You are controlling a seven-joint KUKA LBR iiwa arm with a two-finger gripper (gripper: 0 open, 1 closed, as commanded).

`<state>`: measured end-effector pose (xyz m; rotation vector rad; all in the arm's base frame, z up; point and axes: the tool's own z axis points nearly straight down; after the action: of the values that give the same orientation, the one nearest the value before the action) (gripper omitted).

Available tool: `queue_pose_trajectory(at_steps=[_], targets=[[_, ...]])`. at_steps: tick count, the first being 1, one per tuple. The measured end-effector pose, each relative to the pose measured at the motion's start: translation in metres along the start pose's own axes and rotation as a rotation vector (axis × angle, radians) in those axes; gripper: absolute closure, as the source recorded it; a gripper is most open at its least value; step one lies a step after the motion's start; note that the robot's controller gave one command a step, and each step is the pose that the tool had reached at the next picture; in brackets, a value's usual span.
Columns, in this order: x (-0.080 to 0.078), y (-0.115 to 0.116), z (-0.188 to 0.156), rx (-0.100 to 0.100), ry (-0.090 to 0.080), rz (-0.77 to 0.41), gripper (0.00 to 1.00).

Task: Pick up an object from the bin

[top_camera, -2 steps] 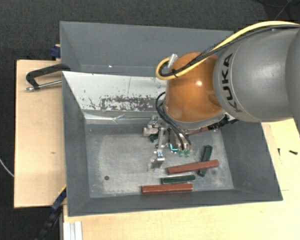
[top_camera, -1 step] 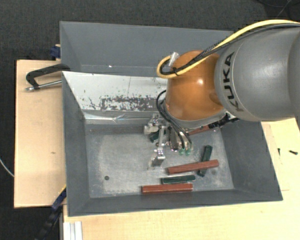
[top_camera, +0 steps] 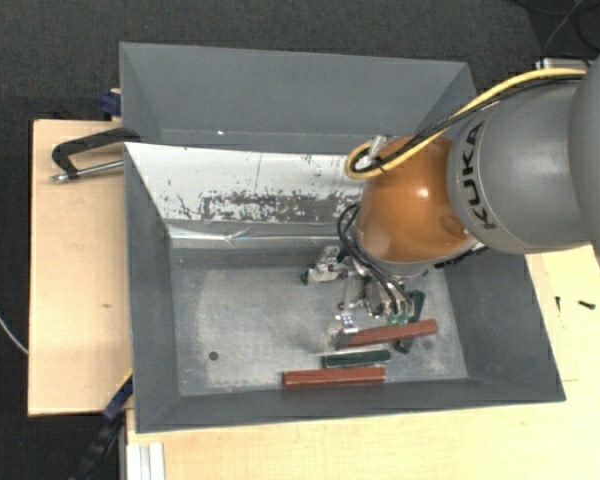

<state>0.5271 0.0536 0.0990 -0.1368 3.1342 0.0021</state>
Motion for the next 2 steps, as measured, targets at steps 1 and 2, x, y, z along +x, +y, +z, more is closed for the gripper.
queue_pose_trajectory(at_steps=[1,2], targets=[[0.01,-0.022,-0.002,0.0,0.001,-0.158,0.0],[0.033,-0.073,-0.013,0.0,0.005,-0.202,0.0]])
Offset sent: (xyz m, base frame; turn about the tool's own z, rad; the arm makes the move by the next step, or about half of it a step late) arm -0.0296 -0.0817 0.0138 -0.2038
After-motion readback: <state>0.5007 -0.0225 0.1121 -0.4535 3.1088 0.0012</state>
